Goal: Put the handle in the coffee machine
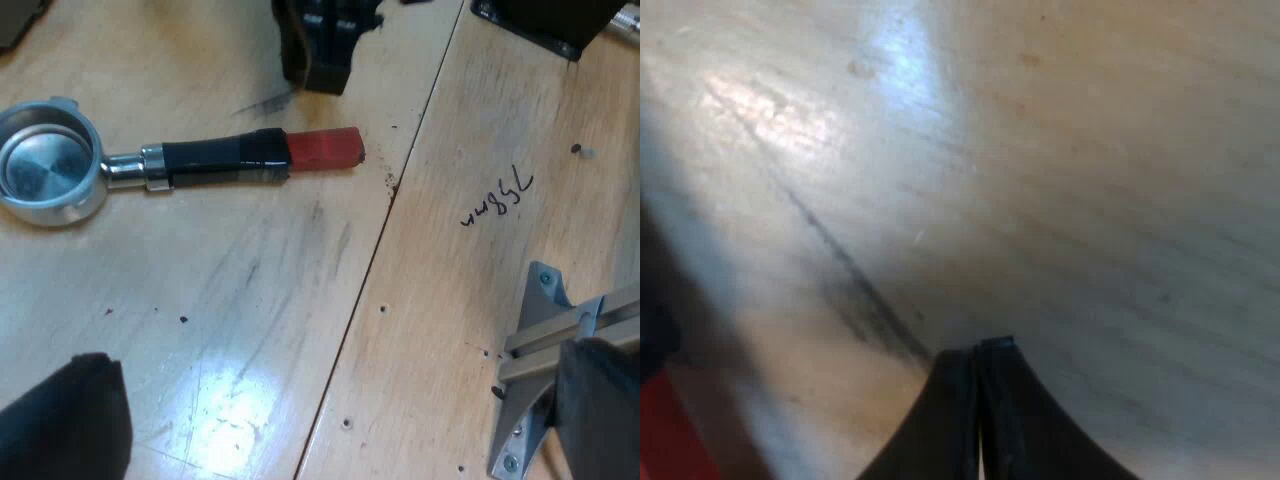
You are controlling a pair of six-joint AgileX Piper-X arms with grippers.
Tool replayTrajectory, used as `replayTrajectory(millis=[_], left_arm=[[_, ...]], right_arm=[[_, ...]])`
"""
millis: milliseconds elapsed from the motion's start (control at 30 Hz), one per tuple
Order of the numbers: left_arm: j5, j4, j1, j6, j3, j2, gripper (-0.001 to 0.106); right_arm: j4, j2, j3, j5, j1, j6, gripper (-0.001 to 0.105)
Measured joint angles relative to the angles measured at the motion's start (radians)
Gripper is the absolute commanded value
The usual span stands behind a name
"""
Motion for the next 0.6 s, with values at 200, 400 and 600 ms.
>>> replayTrajectory(millis=[200, 400, 600], left_arm=[[-0.033, 0.0, 0.0, -0.01, 0.0, 0.0, 0.087], [-0.046, 0.0, 0.0, -0.019, 0.0, 0.0, 0.087], [-0.046, 0.041, 0.0, -0.024, 0.0, 0.0, 0.087]], right_arm=[[-0.025, 0.016, 0.0, 0.007, 0.04, -0.005, 0.0], [-0.096, 0.036, -0.01, 0.008, 0.155, 0.001, 0.0], [-0.152, 0.046, -0.015, 0.005, 0.281, 0.081, 0.0]])
